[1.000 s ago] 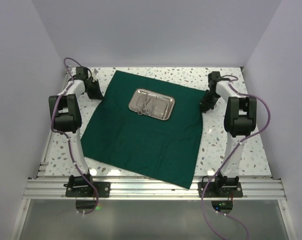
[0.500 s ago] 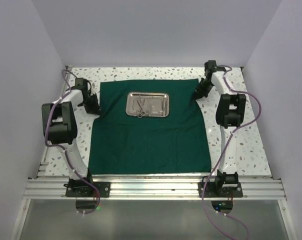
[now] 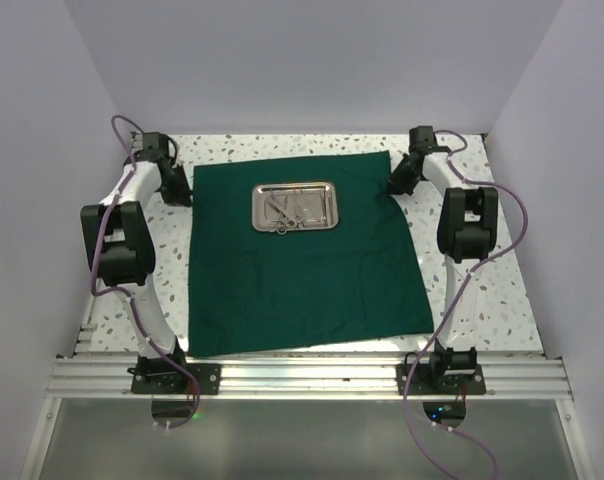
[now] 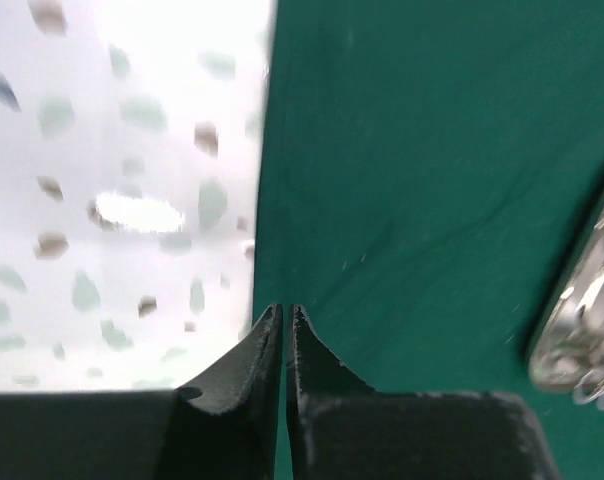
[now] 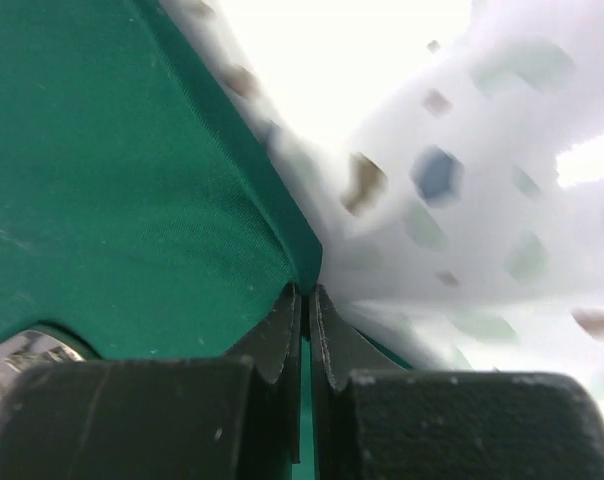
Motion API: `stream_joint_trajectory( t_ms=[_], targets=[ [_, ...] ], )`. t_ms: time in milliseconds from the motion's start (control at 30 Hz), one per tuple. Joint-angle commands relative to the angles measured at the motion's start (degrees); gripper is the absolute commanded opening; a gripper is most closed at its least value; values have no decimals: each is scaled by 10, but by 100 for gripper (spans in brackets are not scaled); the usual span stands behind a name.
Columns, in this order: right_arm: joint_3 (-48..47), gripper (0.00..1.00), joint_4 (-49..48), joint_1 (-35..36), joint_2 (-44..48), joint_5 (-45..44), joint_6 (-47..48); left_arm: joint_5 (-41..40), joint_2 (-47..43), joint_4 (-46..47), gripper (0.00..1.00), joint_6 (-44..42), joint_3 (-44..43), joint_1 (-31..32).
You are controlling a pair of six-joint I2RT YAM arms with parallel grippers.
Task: Open and lay out the surgical kit
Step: Adjust the surgical kit at the center of the board, then pick up the medical item from the container.
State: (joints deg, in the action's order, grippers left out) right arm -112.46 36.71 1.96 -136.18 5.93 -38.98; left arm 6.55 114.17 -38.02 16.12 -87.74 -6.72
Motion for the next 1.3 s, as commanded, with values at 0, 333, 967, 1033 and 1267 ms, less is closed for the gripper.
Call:
stream_joint_trajectory(
  t_ms=[0, 333, 967, 1033, 1267],
  targets=[
    [78, 0, 12, -8, 47, -49, 16, -7, 37, -2, 6, 5, -97, -4],
    [83, 97, 32, -8, 111, -58, 51, 16, 80, -40, 14, 10, -179, -3],
    [-246, 98, 134, 313, 20, 36, 181, 379, -272, 455, 100, 255, 424, -50],
    [-242, 98, 130, 320, 16, 31, 177, 306, -294, 297, 100, 159, 368, -40],
    [-182, 97, 111, 332, 23, -19, 176, 267, -338, 245, 98, 147, 347, -31]
  ],
)
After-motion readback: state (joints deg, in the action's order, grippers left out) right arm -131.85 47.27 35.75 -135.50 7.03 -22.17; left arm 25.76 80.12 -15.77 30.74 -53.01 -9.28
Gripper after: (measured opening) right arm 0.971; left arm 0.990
